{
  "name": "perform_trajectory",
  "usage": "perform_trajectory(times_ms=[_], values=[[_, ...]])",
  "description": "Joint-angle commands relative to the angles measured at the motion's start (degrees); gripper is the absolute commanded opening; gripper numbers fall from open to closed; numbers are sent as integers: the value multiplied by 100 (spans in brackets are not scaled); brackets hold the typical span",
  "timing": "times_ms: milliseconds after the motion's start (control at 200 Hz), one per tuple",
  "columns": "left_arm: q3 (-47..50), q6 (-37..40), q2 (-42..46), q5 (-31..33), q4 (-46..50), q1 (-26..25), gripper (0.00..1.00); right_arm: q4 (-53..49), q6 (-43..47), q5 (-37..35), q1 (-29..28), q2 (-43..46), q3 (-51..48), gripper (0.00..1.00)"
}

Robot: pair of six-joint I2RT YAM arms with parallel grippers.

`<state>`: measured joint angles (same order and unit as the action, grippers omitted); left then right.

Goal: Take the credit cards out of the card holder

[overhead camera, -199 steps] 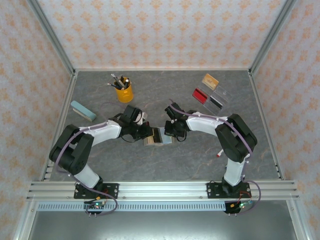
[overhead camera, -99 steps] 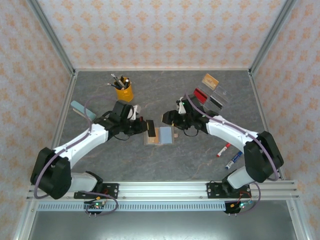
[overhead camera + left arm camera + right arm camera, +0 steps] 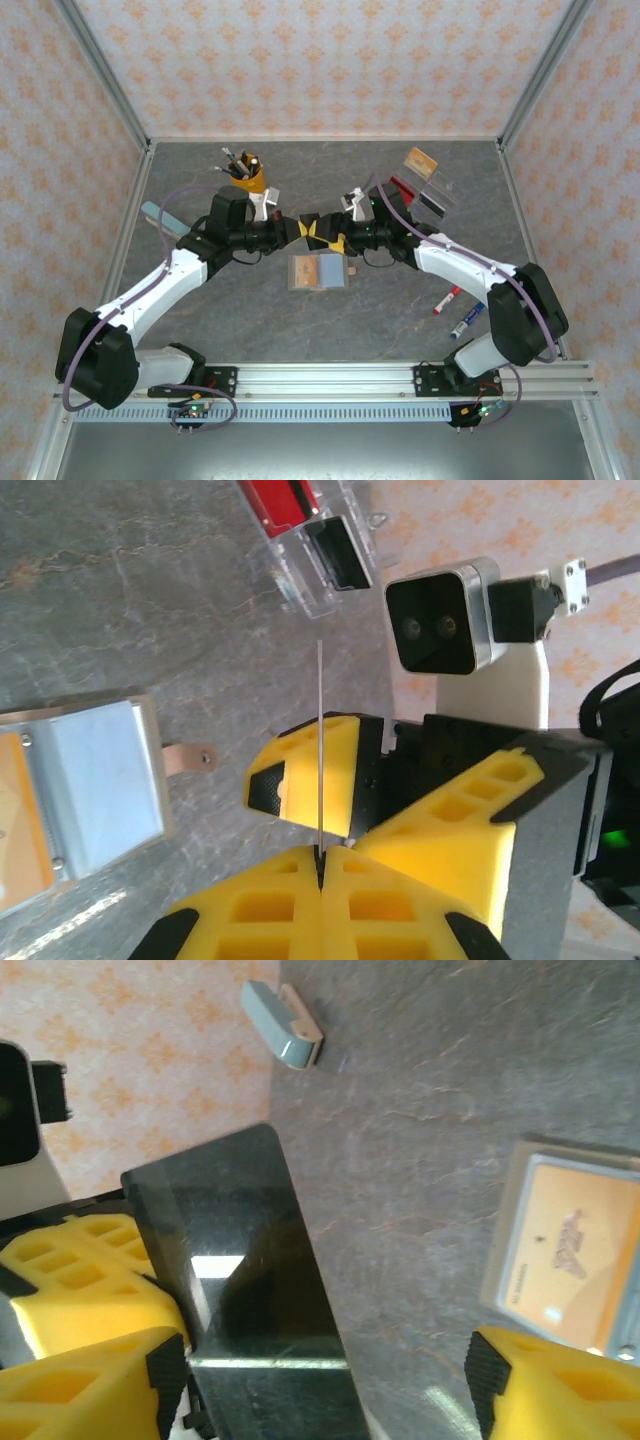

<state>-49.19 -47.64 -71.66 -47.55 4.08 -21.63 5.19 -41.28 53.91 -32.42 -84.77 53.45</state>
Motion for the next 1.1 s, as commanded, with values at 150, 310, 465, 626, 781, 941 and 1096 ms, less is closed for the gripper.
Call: perform_trajectory(times_ms=[150, 310, 465, 626, 781, 941, 1096], values=[[252, -278, 62, -246, -417, 45, 0, 468, -188, 267, 164, 378, -54, 48], [287, -268, 88, -237, -321, 45, 0, 390, -65, 270, 195, 409, 7, 28], [84, 80, 168, 112, 486, 45, 20, -578, 824, -345, 200, 544, 270, 0], [-707, 1099, 207, 1625, 2772, 101, 63, -2177, 2242, -2136, 201, 728, 796, 0], [-1372, 1824, 1, 2803, 4093, 344, 83, -3183, 3408, -3747, 269, 521, 1606, 0], [-1704, 2341, -12, 3604, 4473, 466, 100, -3083, 4712, -4490, 656, 317, 1914, 0], [-1708, 2411, 88, 4002, 4552, 502, 100, -3425, 5812, -4180, 1366, -33, 2344, 0]])
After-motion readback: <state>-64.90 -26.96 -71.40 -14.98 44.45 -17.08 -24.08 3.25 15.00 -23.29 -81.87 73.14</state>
